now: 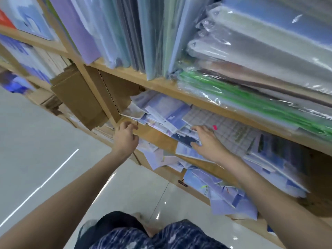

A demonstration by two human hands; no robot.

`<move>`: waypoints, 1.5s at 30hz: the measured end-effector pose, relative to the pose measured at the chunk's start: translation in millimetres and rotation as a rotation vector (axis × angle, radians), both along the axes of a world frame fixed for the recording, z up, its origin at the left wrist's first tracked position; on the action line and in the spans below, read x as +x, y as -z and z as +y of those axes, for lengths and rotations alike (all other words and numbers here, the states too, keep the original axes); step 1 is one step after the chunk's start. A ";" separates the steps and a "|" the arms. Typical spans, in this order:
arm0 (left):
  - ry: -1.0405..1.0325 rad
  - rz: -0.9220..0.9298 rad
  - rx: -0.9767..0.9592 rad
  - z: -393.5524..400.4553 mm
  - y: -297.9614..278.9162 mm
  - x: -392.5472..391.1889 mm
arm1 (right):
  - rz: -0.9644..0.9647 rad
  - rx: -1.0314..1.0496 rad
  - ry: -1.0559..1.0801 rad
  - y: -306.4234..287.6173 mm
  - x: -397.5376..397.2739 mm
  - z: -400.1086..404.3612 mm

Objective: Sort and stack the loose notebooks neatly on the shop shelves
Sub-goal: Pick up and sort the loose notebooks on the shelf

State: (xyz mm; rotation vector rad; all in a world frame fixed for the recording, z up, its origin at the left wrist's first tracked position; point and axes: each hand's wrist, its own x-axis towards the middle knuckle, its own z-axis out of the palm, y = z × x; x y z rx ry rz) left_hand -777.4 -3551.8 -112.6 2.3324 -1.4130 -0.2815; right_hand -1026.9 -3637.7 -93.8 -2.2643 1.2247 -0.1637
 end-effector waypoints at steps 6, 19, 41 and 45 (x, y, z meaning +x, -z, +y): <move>0.152 -0.125 0.062 -28.8 18.4 72.3 | 0.056 -0.172 0.070 26.0 80.5 -14.1; 0.349 -0.078 -0.106 -78.3 123.9 173.0 | 0.143 -0.652 0.113 101.0 206.0 -21.6; 0.271 -0.286 -0.841 -156.7 246.2 181.7 | 0.346 -1.286 0.202 219.7 229.4 -66.6; 0.333 -0.367 -0.901 -137.6 252.6 190.8 | 0.218 -1.163 0.206 212.5 239.6 -57.8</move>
